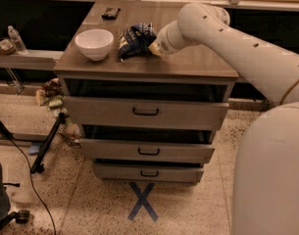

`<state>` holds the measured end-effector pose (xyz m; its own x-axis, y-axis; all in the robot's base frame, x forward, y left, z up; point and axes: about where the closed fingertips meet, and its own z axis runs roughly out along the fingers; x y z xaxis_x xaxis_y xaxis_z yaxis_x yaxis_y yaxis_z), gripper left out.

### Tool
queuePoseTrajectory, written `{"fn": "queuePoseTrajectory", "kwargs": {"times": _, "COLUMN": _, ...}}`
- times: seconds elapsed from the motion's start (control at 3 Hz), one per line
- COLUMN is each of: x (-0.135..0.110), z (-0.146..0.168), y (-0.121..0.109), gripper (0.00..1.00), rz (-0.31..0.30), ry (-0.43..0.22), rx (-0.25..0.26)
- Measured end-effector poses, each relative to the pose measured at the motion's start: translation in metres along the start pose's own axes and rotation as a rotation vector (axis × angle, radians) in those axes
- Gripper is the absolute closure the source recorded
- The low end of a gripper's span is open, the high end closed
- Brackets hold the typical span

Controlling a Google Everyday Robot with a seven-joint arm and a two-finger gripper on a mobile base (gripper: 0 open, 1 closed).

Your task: Pick blue chip bag

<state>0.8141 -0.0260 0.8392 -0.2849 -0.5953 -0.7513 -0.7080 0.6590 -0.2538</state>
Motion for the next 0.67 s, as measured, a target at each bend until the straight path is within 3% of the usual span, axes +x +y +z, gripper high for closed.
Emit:
{"fn": "queuePoseTrajectory", "kwargs": {"times": 0.33, "x": -0.005, "z": 0.0, "y": 0.0, "gripper": 1.0, "rz": 0.011, "ry": -0.039, "rx": -0.01}}
{"fn": "queuePoseTrajectory", "kwargs": {"times": 0.67, "x": -0.007, "z": -0.023, "y": -0.016, "gripper": 1.0, "rz": 0.06, "ry": -0.094, "rx": 0.076}}
